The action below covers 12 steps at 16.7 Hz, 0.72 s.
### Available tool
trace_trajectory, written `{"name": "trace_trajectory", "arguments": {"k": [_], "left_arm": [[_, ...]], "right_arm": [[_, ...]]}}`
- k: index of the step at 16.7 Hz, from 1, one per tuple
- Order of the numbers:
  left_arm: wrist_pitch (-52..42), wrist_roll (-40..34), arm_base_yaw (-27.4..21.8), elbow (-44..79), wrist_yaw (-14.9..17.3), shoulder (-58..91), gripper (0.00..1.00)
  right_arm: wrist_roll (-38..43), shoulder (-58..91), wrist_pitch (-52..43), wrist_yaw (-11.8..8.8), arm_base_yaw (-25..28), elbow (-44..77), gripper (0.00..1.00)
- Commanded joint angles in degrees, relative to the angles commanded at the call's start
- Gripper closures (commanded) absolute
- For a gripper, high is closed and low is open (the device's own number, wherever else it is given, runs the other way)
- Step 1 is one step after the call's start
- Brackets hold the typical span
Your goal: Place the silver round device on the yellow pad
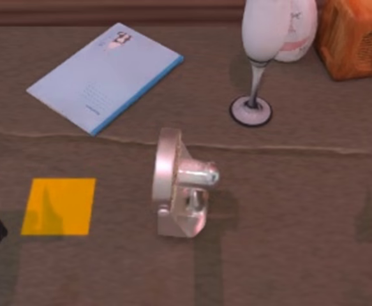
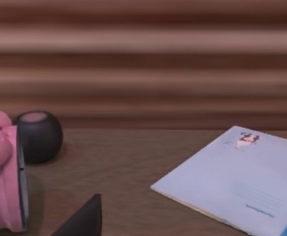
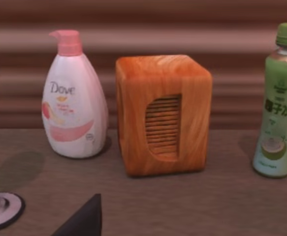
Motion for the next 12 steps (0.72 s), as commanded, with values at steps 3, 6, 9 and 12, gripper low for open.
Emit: {"name": "trace_trajectory", "arguments": {"k": [3, 6, 9, 12], "left_arm": [[-0.6, -0.1, -0.3, 0.6, 0.0, 0.6, 0.00], [-5.8, -1.5, -2.4, 5.9, 0.0, 5.9, 0.00], [-14.9, -4.2, -6.1, 16.6, -0.1, 16.8, 0.00], [-26.3, -8.0, -10.8, 31.4, -0.1, 32.5, 0.00]], "right_arm": [[0.0, 0.0, 0.0, 0.0, 0.0, 0.0, 0.00], [0.0, 0.0, 0.0, 0.0, 0.0, 0.0, 0.00], [0.0, 0.0, 0.0, 0.0, 0.0, 0.0, 0.00], [0.0, 0.0, 0.0, 0.0, 0.0, 0.0, 0.00]]}}
